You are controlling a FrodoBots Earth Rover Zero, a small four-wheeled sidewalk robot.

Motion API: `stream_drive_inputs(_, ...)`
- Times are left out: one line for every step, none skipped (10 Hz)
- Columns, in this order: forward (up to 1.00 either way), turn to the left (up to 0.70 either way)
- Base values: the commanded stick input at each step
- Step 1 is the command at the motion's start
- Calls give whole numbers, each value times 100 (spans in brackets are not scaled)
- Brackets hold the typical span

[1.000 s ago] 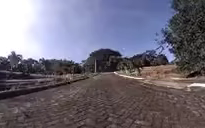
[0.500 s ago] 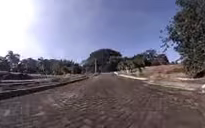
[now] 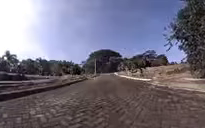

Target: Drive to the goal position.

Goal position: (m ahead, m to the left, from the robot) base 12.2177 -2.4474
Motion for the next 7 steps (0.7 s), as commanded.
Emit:
stream_drive_inputs(100, 0)
stream_drive_inputs(100, 0)
stream_drive_inputs(100, 0)
stream_drive_inputs(100, 0)
stream_drive_inputs(100, 0)
stream_drive_inputs(100, 0)
stream_drive_inputs(100, 0)
